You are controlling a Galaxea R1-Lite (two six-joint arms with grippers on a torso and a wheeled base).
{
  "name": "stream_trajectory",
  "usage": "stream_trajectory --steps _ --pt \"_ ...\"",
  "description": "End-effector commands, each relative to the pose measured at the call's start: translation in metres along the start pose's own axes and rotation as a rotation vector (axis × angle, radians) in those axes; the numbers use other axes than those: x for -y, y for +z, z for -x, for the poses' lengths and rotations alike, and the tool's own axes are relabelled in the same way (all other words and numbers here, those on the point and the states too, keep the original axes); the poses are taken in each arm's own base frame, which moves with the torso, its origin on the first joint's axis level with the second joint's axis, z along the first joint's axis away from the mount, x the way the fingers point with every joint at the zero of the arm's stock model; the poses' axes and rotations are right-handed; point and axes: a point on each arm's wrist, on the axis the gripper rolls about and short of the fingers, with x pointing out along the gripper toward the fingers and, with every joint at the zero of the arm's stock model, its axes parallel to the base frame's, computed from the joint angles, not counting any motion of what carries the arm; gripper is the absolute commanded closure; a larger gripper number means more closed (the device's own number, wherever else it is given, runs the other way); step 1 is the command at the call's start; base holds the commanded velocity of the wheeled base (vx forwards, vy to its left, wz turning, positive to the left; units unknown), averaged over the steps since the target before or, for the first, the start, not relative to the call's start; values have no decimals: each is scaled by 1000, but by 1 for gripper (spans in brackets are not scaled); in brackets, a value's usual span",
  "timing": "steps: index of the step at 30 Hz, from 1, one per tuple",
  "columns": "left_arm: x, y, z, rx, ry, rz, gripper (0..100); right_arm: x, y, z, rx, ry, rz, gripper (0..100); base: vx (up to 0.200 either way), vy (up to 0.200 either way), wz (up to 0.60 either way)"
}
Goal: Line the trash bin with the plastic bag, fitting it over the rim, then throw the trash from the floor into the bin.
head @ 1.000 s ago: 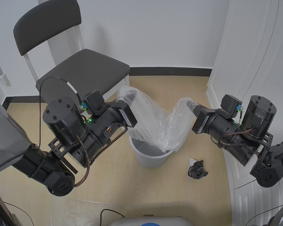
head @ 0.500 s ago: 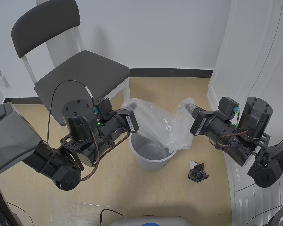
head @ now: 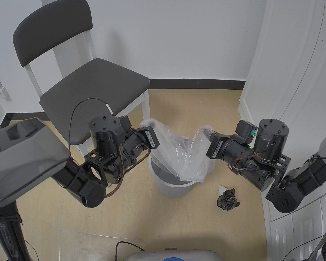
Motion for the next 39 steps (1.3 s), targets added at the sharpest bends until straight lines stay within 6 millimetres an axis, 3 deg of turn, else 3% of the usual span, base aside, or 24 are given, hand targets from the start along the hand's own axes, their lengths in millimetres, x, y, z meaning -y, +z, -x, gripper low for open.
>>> stream_trajectory --steps 1,4,9,17,39 --pt "-24 -38 -26 -63 48 44 100 19 -26 -26 -40 -42 -22 100 0 0 0" --pt "-30 -51 -33 -85 59 72 100 31 -38 -36 -49 -45 -24 100 0 0 0" --pt "-33 -50 -33 -88 70 72 100 42 -63 -49 -87 -34 -45 100 0 0 0" --pt "-41 -51 -34 -103 89 70 100 52 -82 -59 -121 -58 -45 100 0 0 0" --pt "-41 -60 -42 -93 86 88 100 90 -72 -72 -85 -147 -52 100 0 0 0"
